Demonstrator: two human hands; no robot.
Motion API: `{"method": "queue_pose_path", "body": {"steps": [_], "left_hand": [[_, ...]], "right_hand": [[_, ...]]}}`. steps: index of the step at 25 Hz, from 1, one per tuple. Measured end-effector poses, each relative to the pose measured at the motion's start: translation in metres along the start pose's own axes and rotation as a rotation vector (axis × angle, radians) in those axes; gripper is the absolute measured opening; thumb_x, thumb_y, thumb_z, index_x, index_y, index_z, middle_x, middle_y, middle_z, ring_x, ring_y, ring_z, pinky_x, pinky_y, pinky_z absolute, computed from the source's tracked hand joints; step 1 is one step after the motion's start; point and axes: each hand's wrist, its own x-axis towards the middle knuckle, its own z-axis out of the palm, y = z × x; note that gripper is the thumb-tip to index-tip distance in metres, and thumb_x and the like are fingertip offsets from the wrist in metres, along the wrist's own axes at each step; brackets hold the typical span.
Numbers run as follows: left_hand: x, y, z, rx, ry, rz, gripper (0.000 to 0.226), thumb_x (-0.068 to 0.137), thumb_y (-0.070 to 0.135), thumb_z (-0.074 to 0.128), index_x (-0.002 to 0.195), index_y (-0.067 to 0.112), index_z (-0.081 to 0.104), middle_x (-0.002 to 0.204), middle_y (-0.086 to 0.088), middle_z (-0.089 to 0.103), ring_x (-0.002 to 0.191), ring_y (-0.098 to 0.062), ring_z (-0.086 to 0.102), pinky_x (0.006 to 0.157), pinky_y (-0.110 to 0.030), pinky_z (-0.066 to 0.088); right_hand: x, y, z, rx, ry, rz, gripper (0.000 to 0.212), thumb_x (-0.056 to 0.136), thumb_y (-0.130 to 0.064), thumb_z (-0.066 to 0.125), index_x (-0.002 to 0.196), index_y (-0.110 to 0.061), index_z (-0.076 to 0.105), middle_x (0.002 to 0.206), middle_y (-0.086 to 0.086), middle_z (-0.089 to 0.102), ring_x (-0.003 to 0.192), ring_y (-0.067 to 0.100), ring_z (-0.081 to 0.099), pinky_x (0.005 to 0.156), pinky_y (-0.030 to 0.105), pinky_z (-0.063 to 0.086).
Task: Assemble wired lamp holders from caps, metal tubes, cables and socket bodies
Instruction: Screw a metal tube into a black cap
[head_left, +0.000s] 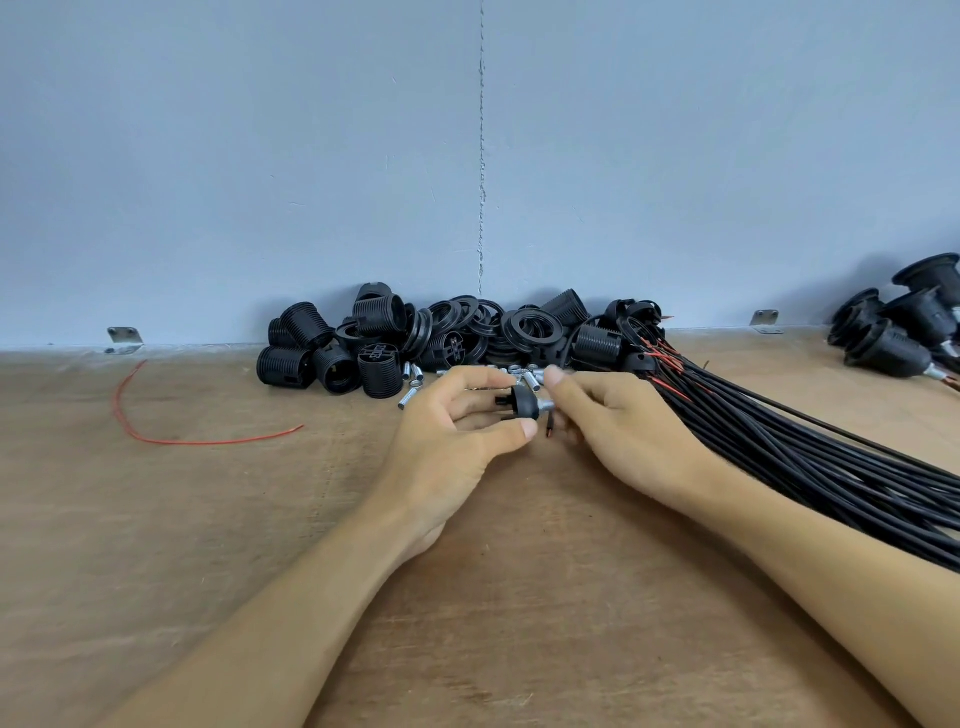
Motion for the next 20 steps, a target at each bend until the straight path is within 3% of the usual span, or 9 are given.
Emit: {"method": "queue_pose_path", "body": {"steps": [2, 5, 8, 10, 12, 15, 20], "left_hand": [[0.0004, 0.0005, 0.0003, 0.007, 0.005, 0.001, 0.039, 0.078, -0.002, 0.083, 0.104, 0.025, 0.071, 0.101, 0.002, 0.079, 0.094, -0.011, 0.075, 0.075, -0.011, 0.053], [0.0004, 0.0014, 0.0001, -0.014, 0.029, -0.014, 0.038, 0.077, -0.003, 0.083, 0.102, 0.024, 0.073, 0.097, 0.001, 0.079, 0.089, -0.011, 0.076, 0.071, -0.011, 0.053], [-0.0007, 0.0023, 0.0023, 0.010, 0.006, -0.026, 0.036, 0.077, -0.001, 0.084, 0.101, 0.025, 0.073, 0.096, 0.003, 0.079, 0.088, -0.011, 0.076, 0.071, -0.013, 0.054], [0.0002, 0.0019, 0.0027, -0.009, 0.014, -0.032, 0.035, 0.078, -0.001, 0.083, 0.102, 0.022, 0.071, 0.096, -0.001, 0.079, 0.090, -0.016, 0.077, 0.077, -0.021, 0.058], [0.0016, 0.0020, 0.0022, -0.058, 0.023, -0.040, 0.030, 0.081, 0.000, 0.081, 0.104, 0.017, 0.071, 0.092, -0.006, 0.079, 0.089, -0.022, 0.077, 0.081, -0.029, 0.061], [0.0029, 0.0020, 0.0021, -0.082, 0.008, -0.055, 0.025, 0.084, 0.001, 0.079, 0.104, 0.013, 0.072, 0.086, -0.008, 0.079, 0.085, -0.026, 0.078, 0.076, -0.028, 0.062], [0.0024, 0.0014, 0.0011, 0.012, -0.038, -0.036, 0.037, 0.078, -0.005, 0.081, 0.106, 0.017, 0.071, 0.102, -0.003, 0.079, 0.094, -0.017, 0.076, 0.083, -0.023, 0.059]], "right_hand": [[-0.0003, -0.0002, -0.0007, 0.037, 0.033, 0.028, 0.052, 0.102, -0.054, 0.042, 0.067, -0.021, 0.062, 0.058, -0.012, 0.063, 0.055, -0.001, 0.051, 0.058, 0.017, 0.037], [-0.0025, -0.0003, -0.0043, 0.051, -0.051, -0.019, 0.025, 0.100, -0.038, 0.054, 0.084, -0.022, 0.064, 0.068, -0.014, 0.064, 0.057, -0.003, 0.049, 0.060, 0.014, 0.036], [-0.0015, -0.0007, -0.0042, -0.025, -0.061, -0.038, 0.048, 0.103, -0.044, 0.045, 0.065, -0.019, 0.057, 0.059, -0.008, 0.056, 0.052, -0.001, 0.044, 0.059, 0.018, 0.035], [-0.0016, -0.0023, -0.0022, -0.015, -0.025, -0.013, 0.057, 0.103, -0.051, 0.040, 0.058, -0.019, 0.054, 0.054, -0.006, 0.056, 0.049, 0.000, 0.044, 0.056, 0.016, 0.035], [-0.0023, -0.0009, -0.0020, 0.028, -0.008, -0.007, 0.045, 0.102, -0.049, 0.046, 0.067, -0.023, 0.059, 0.059, -0.008, 0.060, 0.050, -0.001, 0.046, 0.058, 0.018, 0.036], [-0.0032, 0.0012, -0.0047, 0.046, -0.048, -0.047, 0.024, 0.100, -0.036, 0.055, 0.082, -0.022, 0.060, 0.064, -0.016, 0.059, 0.053, -0.001, 0.047, 0.057, 0.014, 0.035], [-0.0014, -0.0043, -0.0019, -0.192, -0.057, -0.065, 0.048, 0.106, -0.037, 0.039, 0.068, -0.011, 0.051, 0.054, -0.011, 0.049, 0.054, 0.004, 0.043, 0.056, 0.021, 0.031]]}}
